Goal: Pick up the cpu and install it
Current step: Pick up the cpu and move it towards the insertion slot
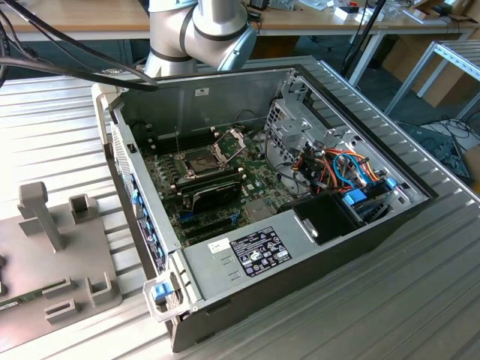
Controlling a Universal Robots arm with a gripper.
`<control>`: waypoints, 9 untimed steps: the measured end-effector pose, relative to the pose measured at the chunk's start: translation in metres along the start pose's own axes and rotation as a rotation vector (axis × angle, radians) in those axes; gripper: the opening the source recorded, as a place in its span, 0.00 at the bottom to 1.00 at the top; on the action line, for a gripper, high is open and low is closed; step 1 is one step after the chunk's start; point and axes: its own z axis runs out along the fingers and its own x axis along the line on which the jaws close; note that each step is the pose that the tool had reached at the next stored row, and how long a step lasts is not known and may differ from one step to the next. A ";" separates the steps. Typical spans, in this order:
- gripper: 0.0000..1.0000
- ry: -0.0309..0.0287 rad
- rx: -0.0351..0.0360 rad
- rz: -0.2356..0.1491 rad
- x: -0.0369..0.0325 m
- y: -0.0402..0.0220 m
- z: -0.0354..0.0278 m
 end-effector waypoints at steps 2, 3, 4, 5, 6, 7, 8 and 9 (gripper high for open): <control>0.48 0.0002 0.0001 0.000 0.0000 0.0000 0.0005; 0.48 0.0001 0.0000 0.000 0.0000 0.0000 0.0007; 0.48 0.0001 0.0000 0.000 0.0000 0.0000 0.0007; 0.48 0.0001 0.0000 0.000 0.0000 -0.0001 0.0008; 0.48 0.0001 0.0000 0.000 0.0000 0.0000 0.0008; 0.48 0.0001 0.0000 0.000 0.0000 0.0000 0.0008; 0.48 0.0001 0.0001 0.000 0.0000 0.0000 0.0008; 0.48 0.0001 0.0000 0.000 0.0000 0.0000 0.0008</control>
